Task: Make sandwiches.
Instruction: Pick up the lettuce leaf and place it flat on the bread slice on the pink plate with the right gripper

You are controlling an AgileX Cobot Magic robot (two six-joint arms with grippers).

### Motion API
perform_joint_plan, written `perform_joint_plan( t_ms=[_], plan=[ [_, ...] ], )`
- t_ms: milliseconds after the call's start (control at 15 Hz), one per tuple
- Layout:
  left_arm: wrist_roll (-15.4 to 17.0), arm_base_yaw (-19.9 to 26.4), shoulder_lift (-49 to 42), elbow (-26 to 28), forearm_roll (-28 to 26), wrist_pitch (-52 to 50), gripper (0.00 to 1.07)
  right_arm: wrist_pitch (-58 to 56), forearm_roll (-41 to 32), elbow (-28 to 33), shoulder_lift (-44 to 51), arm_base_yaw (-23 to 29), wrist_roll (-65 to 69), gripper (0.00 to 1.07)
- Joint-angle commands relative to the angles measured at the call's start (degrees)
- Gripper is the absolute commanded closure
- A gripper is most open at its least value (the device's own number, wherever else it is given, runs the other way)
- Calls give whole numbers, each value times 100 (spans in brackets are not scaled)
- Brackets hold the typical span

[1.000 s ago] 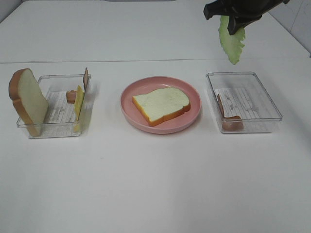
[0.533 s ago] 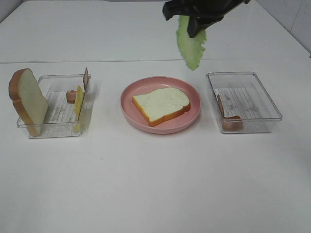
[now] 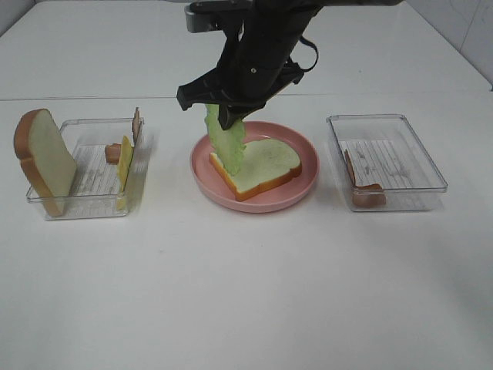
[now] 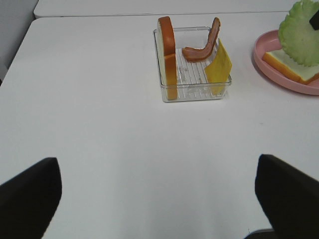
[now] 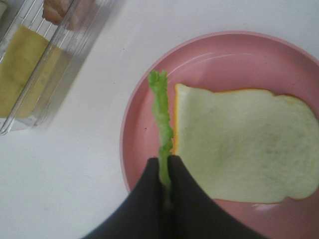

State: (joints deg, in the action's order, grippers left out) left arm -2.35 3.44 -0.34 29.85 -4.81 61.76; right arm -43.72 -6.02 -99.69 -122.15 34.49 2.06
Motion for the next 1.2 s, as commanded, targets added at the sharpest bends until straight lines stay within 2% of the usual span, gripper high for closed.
perform_joint_plan(
  t_ms=[67, 200, 533, 1000, 1133, 1200],
  plan=[
    [11, 6, -92, -11, -6, -23, 6, 229, -34, 11, -223, -6, -206, 107],
    [11, 6, -92, -11, -6, -23, 6, 361, 218, 11, -338, -6, -206, 107],
    [11, 6, -92, -11, -6, -23, 6, 470, 2080, 11, -550, -6, 762, 107],
    [11, 6, -92, -11, -6, -23, 6, 241, 2103, 11, -762, -6, 871, 105],
    [11, 6, -92, -11, -6, -23, 6, 229, 2103, 11, -762, -6, 842, 60],
    [11, 6, -92, -11, -6, -23, 6, 229, 2149, 11, -756, -6, 842, 31]
  ],
)
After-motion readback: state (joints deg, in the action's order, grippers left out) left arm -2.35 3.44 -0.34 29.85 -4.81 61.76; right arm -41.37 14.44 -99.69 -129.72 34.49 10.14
